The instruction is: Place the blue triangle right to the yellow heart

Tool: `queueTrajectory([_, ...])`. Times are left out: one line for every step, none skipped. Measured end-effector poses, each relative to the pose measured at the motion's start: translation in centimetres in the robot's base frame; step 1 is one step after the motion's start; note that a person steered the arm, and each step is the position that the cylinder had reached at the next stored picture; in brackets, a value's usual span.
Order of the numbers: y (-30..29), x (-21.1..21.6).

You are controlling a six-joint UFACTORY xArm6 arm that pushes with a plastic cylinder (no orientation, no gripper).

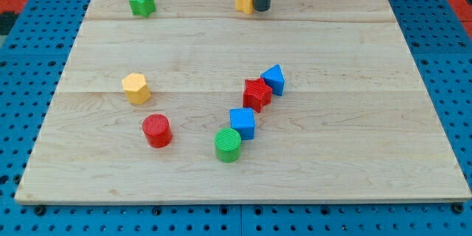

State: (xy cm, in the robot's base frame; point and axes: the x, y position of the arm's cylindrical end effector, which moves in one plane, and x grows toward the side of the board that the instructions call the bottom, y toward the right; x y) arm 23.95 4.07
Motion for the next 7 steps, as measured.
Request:
queueTrajectory([1.2,1.6])
queueTrajectory([1.9,4.3])
queueTrajectory([1.9,4.3])
queueTrajectory([2.2,4.6])
queueTrajectory([5.7,8.7])
queueTrajectory([9.9,16.9])
queueTrajectory([10.4,23.8])
